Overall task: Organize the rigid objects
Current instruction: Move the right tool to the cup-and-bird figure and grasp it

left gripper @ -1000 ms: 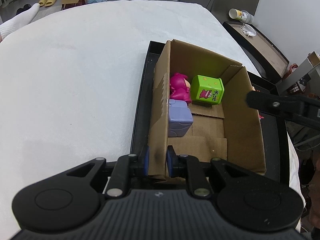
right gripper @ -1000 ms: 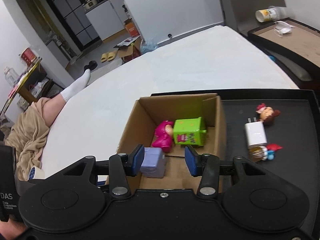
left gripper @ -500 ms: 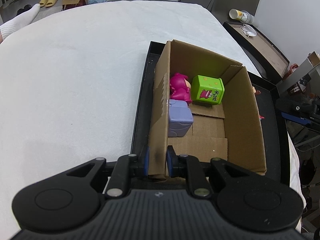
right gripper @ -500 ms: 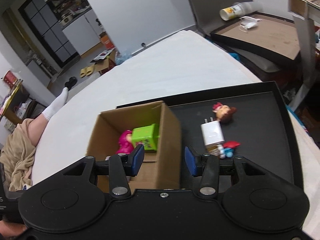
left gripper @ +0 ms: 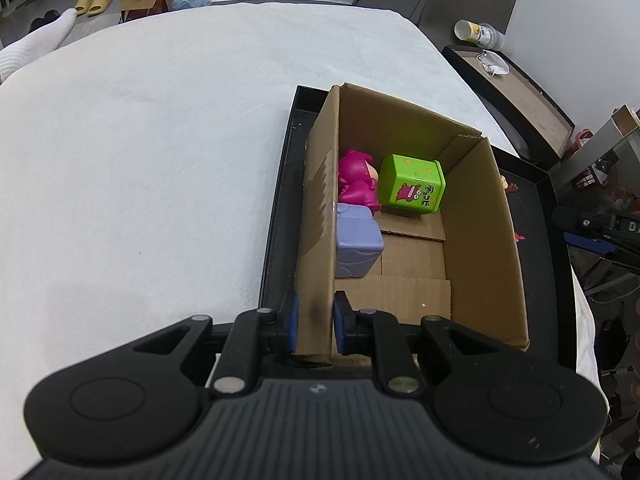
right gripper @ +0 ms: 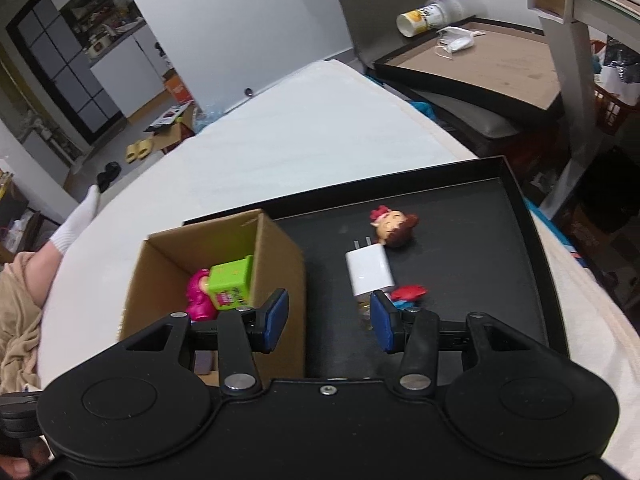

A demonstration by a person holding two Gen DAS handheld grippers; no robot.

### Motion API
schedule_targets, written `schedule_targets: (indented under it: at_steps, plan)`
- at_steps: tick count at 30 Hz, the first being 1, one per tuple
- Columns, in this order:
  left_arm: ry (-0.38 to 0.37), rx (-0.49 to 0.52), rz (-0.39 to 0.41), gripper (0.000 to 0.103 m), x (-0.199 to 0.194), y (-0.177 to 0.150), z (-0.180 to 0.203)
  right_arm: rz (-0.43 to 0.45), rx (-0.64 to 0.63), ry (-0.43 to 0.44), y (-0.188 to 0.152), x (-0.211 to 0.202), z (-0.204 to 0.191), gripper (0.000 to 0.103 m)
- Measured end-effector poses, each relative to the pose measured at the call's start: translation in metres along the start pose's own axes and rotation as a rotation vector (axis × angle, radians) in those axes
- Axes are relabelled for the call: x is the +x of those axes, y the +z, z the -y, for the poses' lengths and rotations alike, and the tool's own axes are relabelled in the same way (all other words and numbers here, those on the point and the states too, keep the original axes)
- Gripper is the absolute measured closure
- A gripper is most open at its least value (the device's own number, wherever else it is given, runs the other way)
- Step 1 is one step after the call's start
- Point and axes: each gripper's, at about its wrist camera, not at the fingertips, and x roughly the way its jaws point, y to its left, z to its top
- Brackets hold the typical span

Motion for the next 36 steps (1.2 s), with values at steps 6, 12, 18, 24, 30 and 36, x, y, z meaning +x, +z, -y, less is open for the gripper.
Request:
schedule_targets:
  at_steps: [6,12,18,24,30,36]
  plan:
    - [-0.004,0.002,-0.004,0.086,0.0,0.001,0.0,-0.015,-0.006,-0.066,0.002,0.02,0.005,0.047]
    - [-0.01,-0.002,-0.014,0.086,0.003,0.002,-0.001,-0.048,0.02,-0.093,0.003,0.043,0.014,0.043]
    - [-0.01,-0.001,-0.023,0.086,0.006,0.003,-0.001,-0.082,0.056,-0.126,0.001,0.065,0.024,0.043]
    - [-0.006,0.003,-0.019,0.086,0.006,0.004,0.001,-0.108,0.065,-0.162,-0.003,0.083,0.028,0.043]
    - [0.0,0.011,-0.02,0.086,0.006,0.003,0.003,-0.134,0.057,-0.199,-0.011,0.101,0.03,0.042]
    - [0.011,0.011,-0.024,0.086,0.009,0.001,0.004,-0.145,-0.003,-0.239,-0.016,0.101,0.021,0.048]
